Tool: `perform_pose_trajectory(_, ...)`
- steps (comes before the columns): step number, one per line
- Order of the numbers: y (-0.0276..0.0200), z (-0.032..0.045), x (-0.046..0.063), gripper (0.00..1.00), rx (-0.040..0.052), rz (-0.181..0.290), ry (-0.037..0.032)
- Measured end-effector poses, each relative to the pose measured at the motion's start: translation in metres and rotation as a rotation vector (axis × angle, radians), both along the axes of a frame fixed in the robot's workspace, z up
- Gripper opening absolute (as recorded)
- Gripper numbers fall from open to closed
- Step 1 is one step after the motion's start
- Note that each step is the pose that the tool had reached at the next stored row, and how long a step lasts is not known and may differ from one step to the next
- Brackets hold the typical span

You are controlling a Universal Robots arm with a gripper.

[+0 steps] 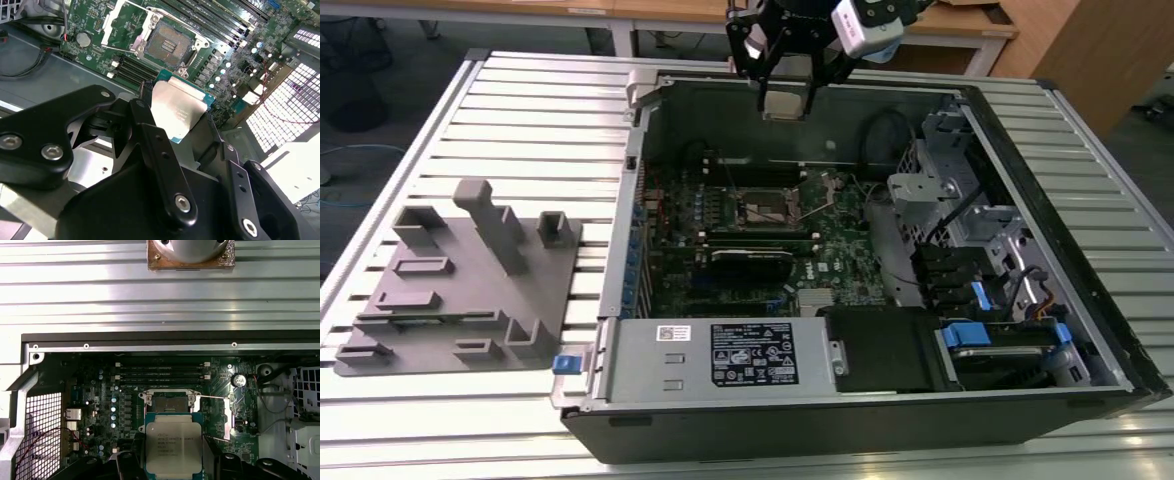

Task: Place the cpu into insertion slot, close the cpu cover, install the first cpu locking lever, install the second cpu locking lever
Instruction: 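Place the cpu into insertion slot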

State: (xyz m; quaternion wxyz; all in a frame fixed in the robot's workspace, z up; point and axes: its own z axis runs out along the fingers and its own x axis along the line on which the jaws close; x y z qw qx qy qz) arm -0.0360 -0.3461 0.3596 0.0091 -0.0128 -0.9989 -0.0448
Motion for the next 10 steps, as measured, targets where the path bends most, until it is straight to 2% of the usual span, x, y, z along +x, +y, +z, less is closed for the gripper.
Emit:
perform_pose_trajectory(3,0.0,-0.0011,0.0,0.54,0.0004,0.0,-0.0014)
perform_pose_trajectory(10,0.0,-0.0094,-0.0003,0.54,0.0001,0.0,-0.022)
